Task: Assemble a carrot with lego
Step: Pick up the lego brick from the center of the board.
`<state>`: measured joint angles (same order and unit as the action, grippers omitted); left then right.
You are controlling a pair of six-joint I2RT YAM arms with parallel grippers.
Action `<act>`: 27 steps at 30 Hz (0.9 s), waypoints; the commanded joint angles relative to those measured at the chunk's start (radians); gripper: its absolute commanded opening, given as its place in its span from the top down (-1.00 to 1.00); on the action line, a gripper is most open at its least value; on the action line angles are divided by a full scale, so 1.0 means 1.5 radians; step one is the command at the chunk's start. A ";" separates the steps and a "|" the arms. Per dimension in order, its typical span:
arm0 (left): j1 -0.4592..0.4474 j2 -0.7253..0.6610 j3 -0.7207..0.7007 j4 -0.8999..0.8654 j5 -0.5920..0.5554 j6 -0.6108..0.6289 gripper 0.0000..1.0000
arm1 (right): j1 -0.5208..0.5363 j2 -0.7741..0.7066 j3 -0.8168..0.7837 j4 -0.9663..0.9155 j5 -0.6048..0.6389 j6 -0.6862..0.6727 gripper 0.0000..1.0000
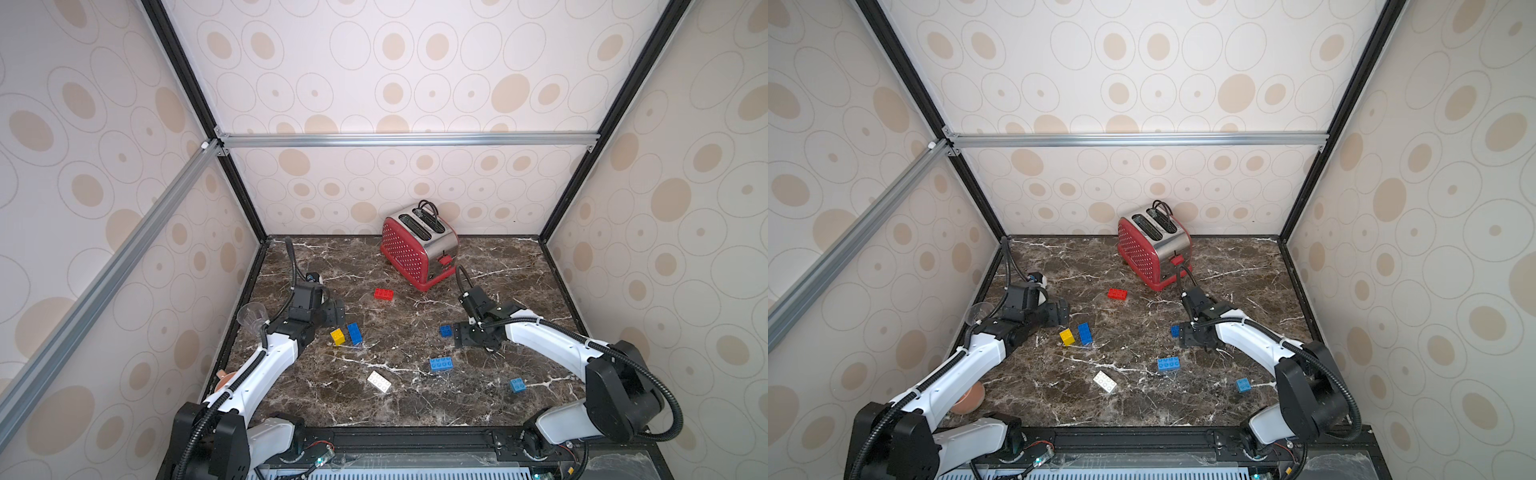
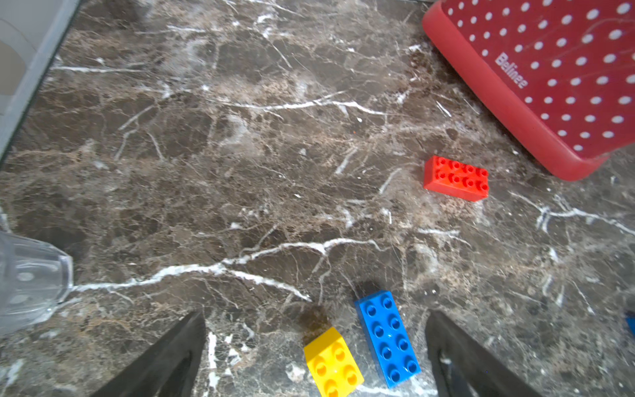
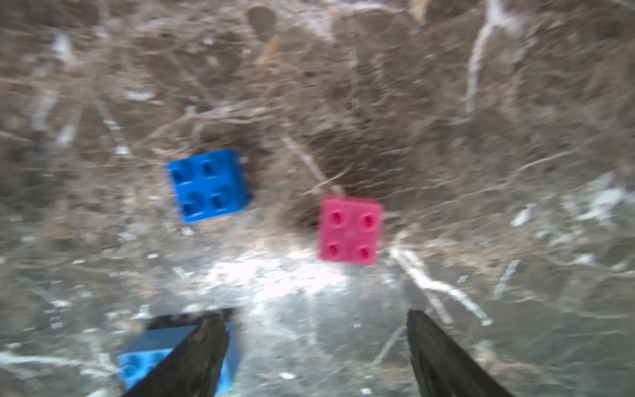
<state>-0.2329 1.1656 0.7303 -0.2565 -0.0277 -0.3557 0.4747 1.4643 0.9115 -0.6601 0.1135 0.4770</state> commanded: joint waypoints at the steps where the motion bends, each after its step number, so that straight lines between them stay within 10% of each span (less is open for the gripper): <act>1: -0.006 -0.010 0.019 -0.018 0.018 -0.010 -0.98 | -0.022 0.036 0.034 -0.026 0.007 -0.062 -0.60; 27: -0.009 -0.009 0.026 -0.027 0.018 -0.003 -0.98 | -0.061 0.155 0.079 0.008 -0.039 -0.048 0.22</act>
<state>-0.2386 1.1656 0.7303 -0.2760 -0.0010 -0.3557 0.3859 1.6920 1.0111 -0.6262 0.0525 0.3927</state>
